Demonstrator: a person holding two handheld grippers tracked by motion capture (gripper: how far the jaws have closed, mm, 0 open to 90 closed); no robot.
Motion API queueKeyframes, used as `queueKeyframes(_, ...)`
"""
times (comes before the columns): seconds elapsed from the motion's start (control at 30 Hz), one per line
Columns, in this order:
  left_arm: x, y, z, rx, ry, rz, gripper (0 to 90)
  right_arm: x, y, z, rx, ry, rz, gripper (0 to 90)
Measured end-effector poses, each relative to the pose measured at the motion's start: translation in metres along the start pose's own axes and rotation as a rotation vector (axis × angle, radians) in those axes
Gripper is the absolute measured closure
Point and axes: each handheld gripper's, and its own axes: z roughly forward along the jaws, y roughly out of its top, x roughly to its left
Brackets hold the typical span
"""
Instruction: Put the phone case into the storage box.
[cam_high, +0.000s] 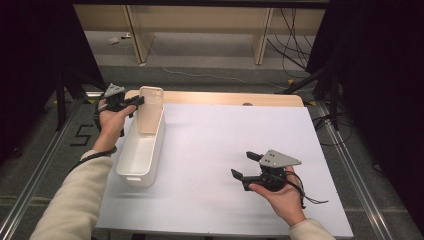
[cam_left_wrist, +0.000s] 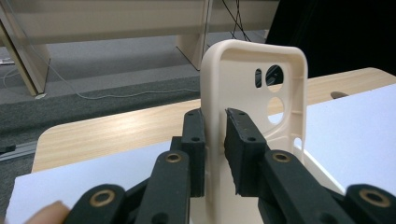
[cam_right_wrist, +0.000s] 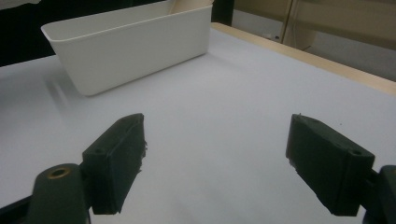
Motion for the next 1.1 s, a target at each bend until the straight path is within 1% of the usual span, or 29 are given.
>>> queueKeyframes(0.1,0.0,0.0,0.0,0.009,0.018,0.012,78.2,0.001,0.0,0.0,0.0,0.001,-0.004,20.9)
queueKeyframes(0.17,0.001,0.0,0.001,0.014,0.02,0.013,78.2,0.001,0.0,0.001,-0.008,0.003,-0.001,20.9)
queueKeyframes(0.33,0.0,0.0,0.003,0.02,0.028,0.023,77.3,0.0,0.0,0.0,-0.003,0.004,-0.002,20.9)
queueKeyframes(0.43,-0.001,0.0,0.004,0.025,0.034,0.019,76.4,0.0,0.0,0.0,0.0,0.005,0.001,20.9)
queueKeyframes(0.47,-0.001,0.0,0.004,0.027,0.036,0.019,76.1,0.001,0.0,0.0,0.005,0.008,0.009,20.9)
queueKeyframes(0.53,-0.001,0.001,0.005,0.031,0.035,0.019,74.5,0.001,0.0,0.0,-0.003,0.005,0.0,20.9)
queueKeyframes(0.6,-0.001,0.001,0.005,0.037,0.032,0.001,71.4,0.001,0.0,0.0,0.003,0.006,0.006,20.9)
queueKeyframes(0.63,-0.001,0.001,0.005,0.04,0.032,-0.006,70.1,0.001,0.0,0.0,0.001,0.004,0.002,20.8)
queueKeyframes(0.7,-0.001,0.003,0.004,0.05,0.042,-0.009,61.8,0.001,0.0,0.0,0.001,0.002,-0.001,20.8)
queueKeyframes(0.77,-0.002,0.003,0.003,0.052,0.036,-0.015,55.3,0.001,0.0,0.0,-0.001,0.002,0.0,20.8)
queueKeyframes(0.83,-0.003,0.005,0.002,0.054,0.041,-0.011,49.6,0.001,0.0,0.0,-0.007,0.002,0.001,20.8)
queueKeyframes(0.9,-0.003,0.006,0.001,0.055,0.035,-0.016,44.7,0.001,0.0,0.0,-0.002,0.003,0.002,20.7)
queueKeyframes(0.93,-0.004,0.006,0.0,0.053,0.039,-0.019,42.3,0.001,0.0,0.0,0.002,0.003,0.004,20.7)
queueKeyframes(0.97,-0.004,0.007,0.0,0.052,0.039,-0.026,39.6,0.001,0.0,0.0,0.002,0.0,0.002,20.7)
queueKeyframes(1.0,-0.005,0.008,-0.002,0.041,0.039,-0.045,36.8,0.001,0.0,0.0,0.002,0.0,0.002,20.7)
queueKeyframes(1.07,-0.005,0.01,-0.003,0.036,0.048,-0.065,30.8,0.001,0.0,0.0,0.001,0.0,0.002,20.6)
queueKeyframes(1.1,-0.006,0.01,-0.005,0.036,0.048,-0.073,28.0,0.001,0.0,0.0,0.009,0.005,0.012,20.7)
